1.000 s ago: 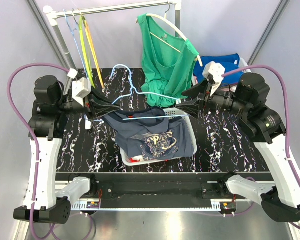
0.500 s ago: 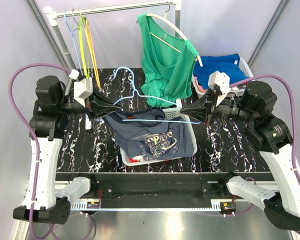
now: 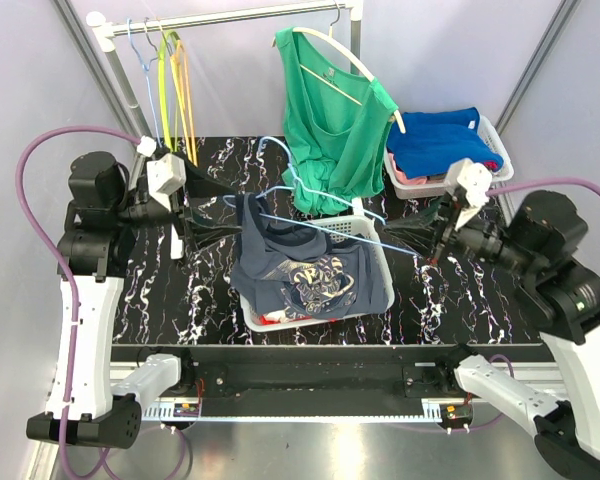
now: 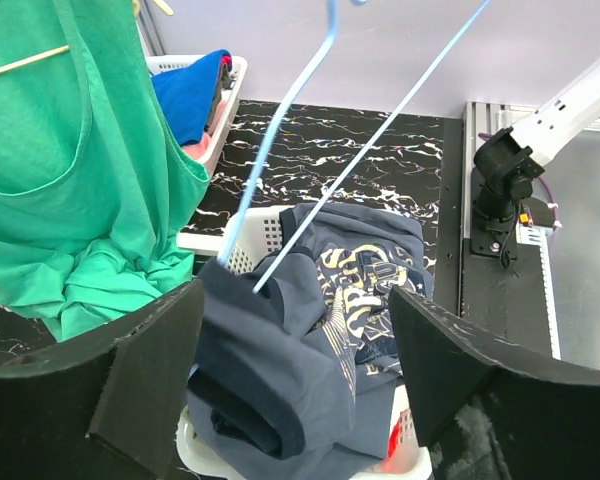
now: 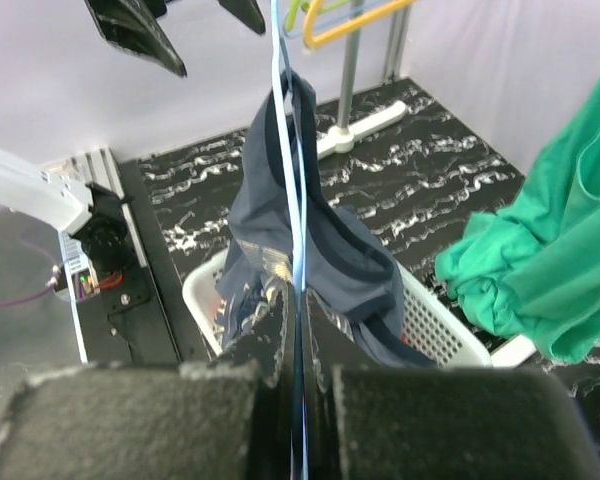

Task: Remove the tank top from the hanger

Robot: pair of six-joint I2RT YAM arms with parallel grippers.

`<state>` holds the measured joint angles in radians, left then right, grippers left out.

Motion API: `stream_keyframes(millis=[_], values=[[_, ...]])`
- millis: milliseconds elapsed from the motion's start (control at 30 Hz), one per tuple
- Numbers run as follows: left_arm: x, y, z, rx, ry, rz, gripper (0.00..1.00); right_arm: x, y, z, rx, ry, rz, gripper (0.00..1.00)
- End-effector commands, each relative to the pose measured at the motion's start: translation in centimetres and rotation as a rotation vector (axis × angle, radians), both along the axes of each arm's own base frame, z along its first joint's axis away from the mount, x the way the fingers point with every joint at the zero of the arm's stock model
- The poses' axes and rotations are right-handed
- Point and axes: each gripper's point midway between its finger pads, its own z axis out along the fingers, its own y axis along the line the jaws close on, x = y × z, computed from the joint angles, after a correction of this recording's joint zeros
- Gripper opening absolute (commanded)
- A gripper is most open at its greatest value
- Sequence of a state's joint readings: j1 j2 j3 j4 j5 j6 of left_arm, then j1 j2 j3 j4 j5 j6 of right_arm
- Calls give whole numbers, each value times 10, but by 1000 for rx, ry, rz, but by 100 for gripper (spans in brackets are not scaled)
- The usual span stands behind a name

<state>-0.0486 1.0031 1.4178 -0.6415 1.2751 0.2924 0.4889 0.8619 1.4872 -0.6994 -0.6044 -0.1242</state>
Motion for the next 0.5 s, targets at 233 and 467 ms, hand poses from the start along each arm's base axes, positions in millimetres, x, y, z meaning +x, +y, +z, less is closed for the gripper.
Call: stream_keyframes(millis=[233,467], values=[[3,-8,-47,45,47,20,66,-35,-28,23,38,-25,-65,0],[9,-5,-63,72,50,60,65,-36,-40,31,-12,-48,-113,0]])
